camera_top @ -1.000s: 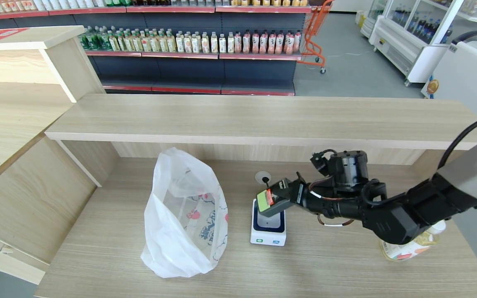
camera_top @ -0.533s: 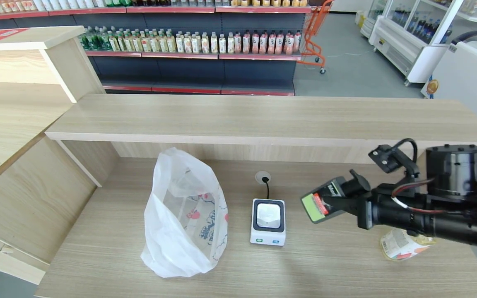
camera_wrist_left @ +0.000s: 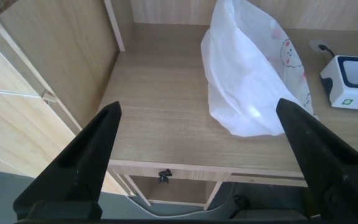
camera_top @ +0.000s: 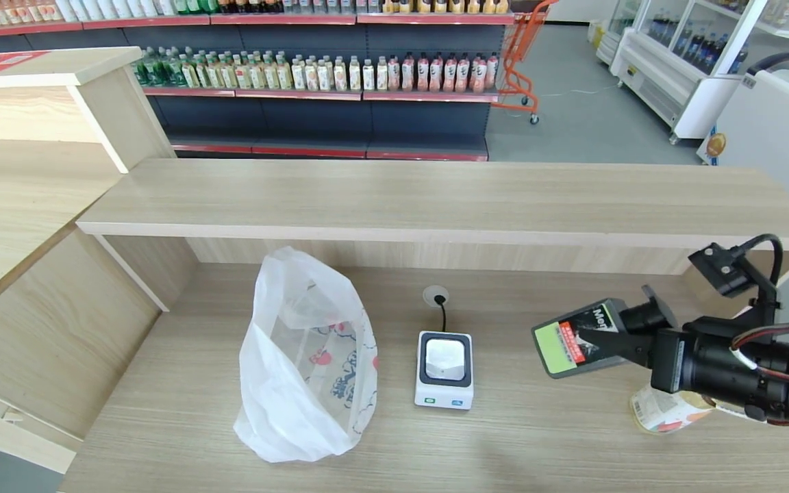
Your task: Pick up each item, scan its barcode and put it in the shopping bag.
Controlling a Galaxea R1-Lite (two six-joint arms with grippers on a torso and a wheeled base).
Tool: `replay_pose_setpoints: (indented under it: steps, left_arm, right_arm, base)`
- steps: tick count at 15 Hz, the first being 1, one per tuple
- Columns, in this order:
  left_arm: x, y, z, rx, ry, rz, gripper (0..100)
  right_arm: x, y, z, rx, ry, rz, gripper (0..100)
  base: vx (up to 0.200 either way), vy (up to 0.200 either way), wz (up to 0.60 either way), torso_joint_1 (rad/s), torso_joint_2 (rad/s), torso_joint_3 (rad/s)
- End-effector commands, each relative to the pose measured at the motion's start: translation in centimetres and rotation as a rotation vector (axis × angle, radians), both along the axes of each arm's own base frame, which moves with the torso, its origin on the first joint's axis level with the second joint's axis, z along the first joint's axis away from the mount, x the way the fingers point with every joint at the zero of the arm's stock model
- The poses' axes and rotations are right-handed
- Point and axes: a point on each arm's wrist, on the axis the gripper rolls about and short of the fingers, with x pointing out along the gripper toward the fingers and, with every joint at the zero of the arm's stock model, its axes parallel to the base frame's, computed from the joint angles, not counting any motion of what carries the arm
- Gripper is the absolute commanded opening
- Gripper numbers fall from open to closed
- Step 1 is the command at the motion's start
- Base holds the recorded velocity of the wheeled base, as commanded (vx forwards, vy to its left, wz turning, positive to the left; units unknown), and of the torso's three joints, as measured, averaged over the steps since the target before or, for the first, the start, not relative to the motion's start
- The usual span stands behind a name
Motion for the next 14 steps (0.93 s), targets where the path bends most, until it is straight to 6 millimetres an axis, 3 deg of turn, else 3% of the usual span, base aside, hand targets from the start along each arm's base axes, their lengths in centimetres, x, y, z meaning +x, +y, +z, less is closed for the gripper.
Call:
replay_pose_setpoints:
  steps: [1, 5, 8, 11, 14]
  left_arm:
    - [0.0, 0.0, 0.0, -0.001, 0.000, 0.000, 100]
    - [0.0, 0.0, 0.0, 0.001, 0.000, 0.000, 100]
    - [0.0, 0.0, 0.0, 0.003, 0.000, -0.002, 100]
    - [0.0, 0.0, 0.0, 0.003, 0.000, 0.000, 100]
    - [0.0, 0.0, 0.0, 0.003, 0.000, 0.000, 100]
  right_arm:
    - [-0.1, 0.0, 0.0, 0.012, 0.006, -0.004, 0]
    - [0.6, 0.4, -0.8, 0.032, 0.064, 0.030, 0]
    - [2.2, 1.1, -2.3, 0.012, 0.131, 0.039, 0]
    - [5.9, 4.4, -5.1, -0.024, 0.226, 0.106, 0]
    - [8.1, 8.5, -6.2, -0.029, 0.240, 0.188, 0]
  base:
    - [0.000, 0.200, 0.00, 0.002, 0.00, 0.007]
    - [0.000, 0.200, 0.00, 0.006, 0.00, 0.001]
    - [0.000, 0.000, 0.00, 0.000, 0.00, 0.000]
    - [0.000, 0.000, 0.00, 0.000, 0.00, 0.000]
    - [0.000, 0.000, 0.00, 0.000, 0.00, 0.000]
